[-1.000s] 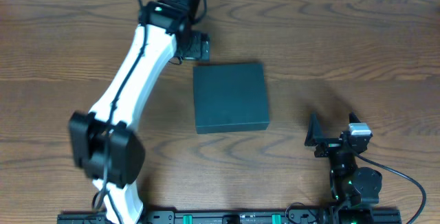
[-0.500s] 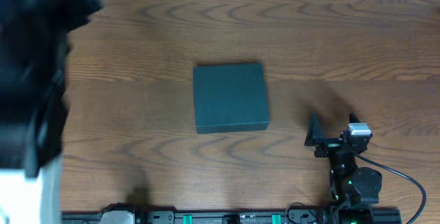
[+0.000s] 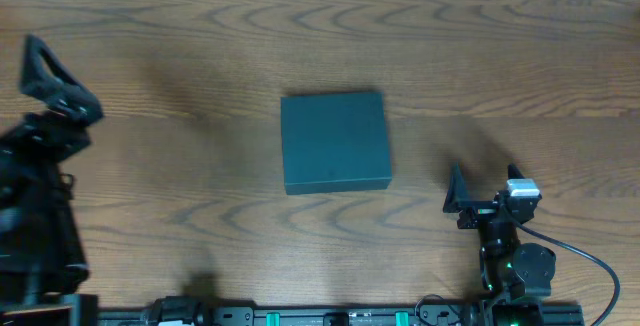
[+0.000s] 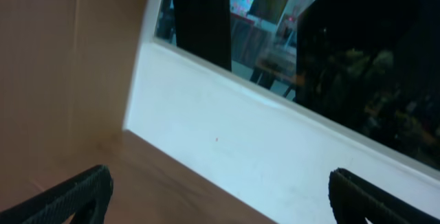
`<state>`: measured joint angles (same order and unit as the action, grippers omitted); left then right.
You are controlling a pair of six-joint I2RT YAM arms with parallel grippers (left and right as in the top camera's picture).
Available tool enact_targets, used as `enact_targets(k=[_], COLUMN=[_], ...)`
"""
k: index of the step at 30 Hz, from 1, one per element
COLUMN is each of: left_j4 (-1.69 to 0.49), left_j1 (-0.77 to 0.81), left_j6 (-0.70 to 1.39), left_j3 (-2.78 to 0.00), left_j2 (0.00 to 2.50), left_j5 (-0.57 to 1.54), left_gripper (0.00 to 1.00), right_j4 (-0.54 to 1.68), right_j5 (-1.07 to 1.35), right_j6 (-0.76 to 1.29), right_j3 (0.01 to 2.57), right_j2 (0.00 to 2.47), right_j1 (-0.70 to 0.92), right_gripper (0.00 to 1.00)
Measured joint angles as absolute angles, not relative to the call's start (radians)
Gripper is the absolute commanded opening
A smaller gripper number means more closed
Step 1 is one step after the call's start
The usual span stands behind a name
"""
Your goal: Pack container
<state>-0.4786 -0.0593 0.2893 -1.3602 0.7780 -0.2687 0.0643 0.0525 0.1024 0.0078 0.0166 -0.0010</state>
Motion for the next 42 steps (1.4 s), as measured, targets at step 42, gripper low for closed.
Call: enact_targets(k=[42], left_j4=[-0.037], left_j1=[-0.024], left_j6=[0.644], left_j3=[-0.089], left_j2=[0.015], left_j5=[-0.164], left_gripper=[0.99], right_j4=[0.064], right_j5=[0.052], right_j6=[0.102], right_j3=[0.008], right_j2=[0.017], right_j1=[-0.001], right_gripper=[0.99])
